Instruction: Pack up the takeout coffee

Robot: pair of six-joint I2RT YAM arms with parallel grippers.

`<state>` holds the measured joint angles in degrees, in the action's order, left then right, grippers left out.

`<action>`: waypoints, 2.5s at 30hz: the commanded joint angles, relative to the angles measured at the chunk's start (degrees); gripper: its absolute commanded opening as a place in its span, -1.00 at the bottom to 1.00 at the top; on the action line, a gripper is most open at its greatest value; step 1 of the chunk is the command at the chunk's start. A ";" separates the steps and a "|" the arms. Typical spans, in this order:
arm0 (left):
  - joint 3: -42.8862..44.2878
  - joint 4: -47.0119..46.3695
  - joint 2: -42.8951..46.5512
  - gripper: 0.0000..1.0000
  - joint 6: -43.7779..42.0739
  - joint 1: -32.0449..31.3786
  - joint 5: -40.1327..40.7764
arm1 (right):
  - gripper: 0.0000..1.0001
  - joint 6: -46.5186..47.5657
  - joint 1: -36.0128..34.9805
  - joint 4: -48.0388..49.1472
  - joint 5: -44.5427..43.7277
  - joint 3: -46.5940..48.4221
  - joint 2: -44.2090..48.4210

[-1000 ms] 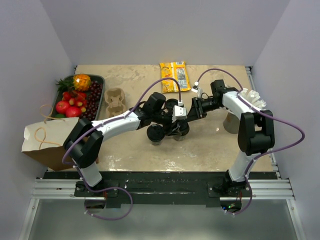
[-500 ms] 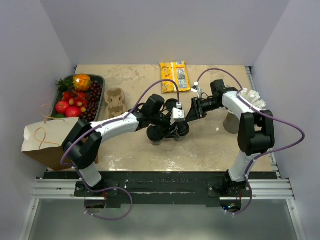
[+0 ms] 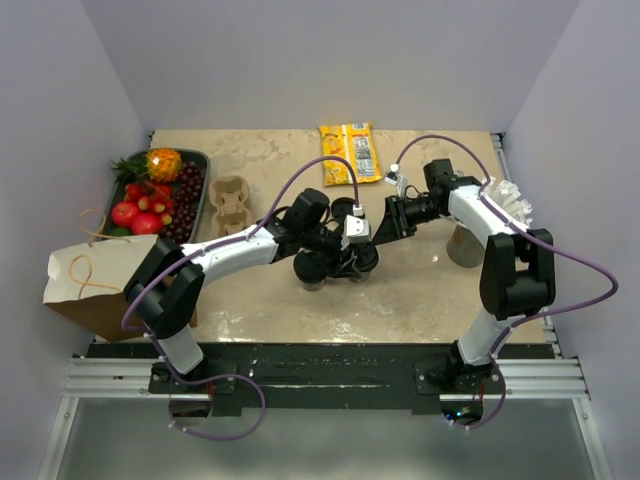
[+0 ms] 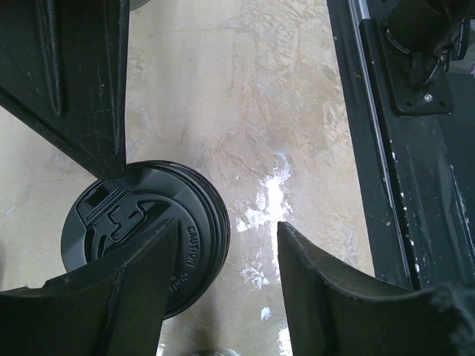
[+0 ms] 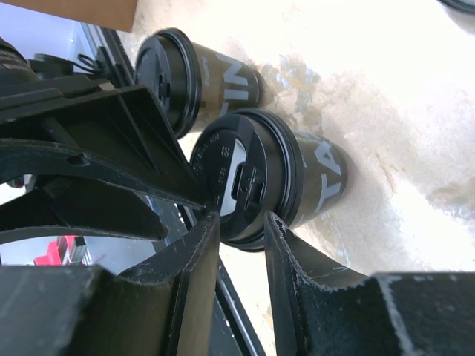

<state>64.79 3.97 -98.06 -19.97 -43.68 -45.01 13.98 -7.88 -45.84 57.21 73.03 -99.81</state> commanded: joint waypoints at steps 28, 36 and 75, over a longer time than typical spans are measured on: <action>1.91 -3.09 -1.96 0.21 3.36 -1.76 -1.75 | 0.00 -0.97 -1.09 1.20 -1.66 -2.20 3.04; 2.35 -3.09 -2.05 0.21 3.35 -1.67 -1.48 | -0.03 -1.76 -1.70 1.20 -7.02 -1.40 0.76; -1.43 -17.41 -7.58 0.40 34.20 13.36 -9.65 | -0.09 -0.44 -1.88 -1.62 -5.88 1.41 -3.02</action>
<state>63.83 -9.80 -104.42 11.75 -30.70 -50.39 12.97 -9.43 -47.37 50.63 73.84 -103.11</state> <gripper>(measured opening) 0.700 0.458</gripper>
